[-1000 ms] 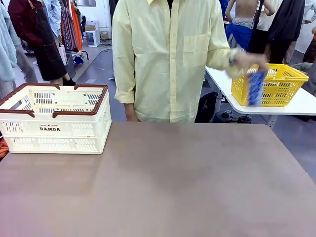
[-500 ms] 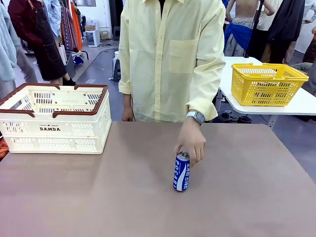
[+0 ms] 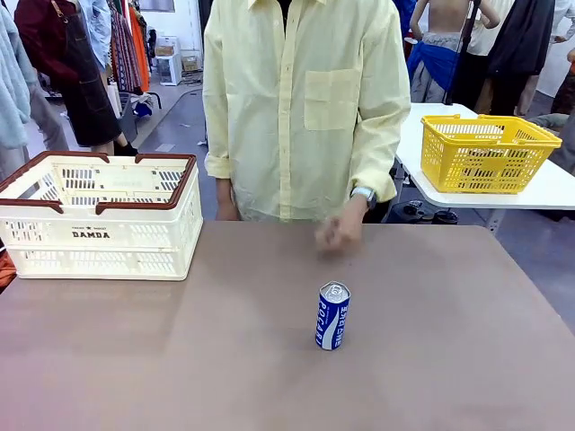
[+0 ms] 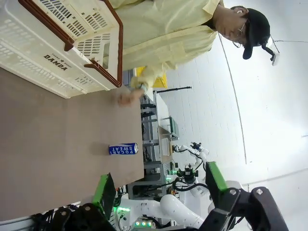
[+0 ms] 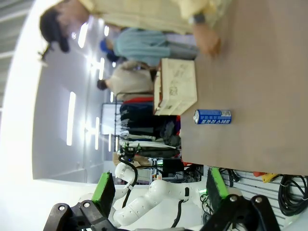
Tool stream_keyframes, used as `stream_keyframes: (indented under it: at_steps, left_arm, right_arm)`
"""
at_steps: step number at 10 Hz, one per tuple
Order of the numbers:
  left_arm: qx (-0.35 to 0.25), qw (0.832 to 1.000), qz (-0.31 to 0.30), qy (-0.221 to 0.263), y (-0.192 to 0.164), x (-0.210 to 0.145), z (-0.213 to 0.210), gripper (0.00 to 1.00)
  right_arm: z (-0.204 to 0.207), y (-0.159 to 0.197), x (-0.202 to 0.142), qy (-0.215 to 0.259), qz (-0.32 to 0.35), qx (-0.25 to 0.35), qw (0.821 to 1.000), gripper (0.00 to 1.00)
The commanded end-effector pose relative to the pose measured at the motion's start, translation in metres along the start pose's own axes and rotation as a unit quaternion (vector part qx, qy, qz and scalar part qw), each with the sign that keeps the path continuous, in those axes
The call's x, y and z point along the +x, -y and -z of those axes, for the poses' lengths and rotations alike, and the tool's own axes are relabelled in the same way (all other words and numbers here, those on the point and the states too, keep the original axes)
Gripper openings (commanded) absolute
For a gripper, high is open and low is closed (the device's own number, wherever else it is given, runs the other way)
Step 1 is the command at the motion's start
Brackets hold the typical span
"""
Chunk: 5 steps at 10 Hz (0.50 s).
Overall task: Place the drinks into the Shopping basket.
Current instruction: Pick up one drink and place it into the Shopping basket.
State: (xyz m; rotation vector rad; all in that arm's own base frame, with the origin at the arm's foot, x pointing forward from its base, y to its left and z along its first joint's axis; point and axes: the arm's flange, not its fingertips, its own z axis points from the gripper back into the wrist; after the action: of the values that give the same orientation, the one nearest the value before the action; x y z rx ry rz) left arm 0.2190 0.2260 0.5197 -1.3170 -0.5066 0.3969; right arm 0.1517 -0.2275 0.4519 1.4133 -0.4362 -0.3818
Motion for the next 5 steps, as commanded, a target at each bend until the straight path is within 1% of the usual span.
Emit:
stream_keyframes:
  at_steps: [1, 4, 5]
  left_arm:
    - [-0.009, 1.000, 0.010, 0.001, 0.0024, 0.0012, -0.0009, 1.00]
    - [-0.009, 1.000, 0.010, 0.001, 0.0024, 0.0012, -0.0009, 1.00]
    - [0.000, 1.000, 0.000, 0.000, 0.0000, 0.0000, 0.0000, 1.00]
  right_arm:
    - [0.0013, -0.0038, 0.0031, 0.004, -0.014, 0.010, 1.000, 1.00]
    - [0.0013, -0.0038, 0.0031, 0.004, -0.014, 0.010, 1.000, 1.00]
    - [0.0013, -0.0038, 0.0031, 0.004, -0.014, 0.010, 1.000, 1.00]
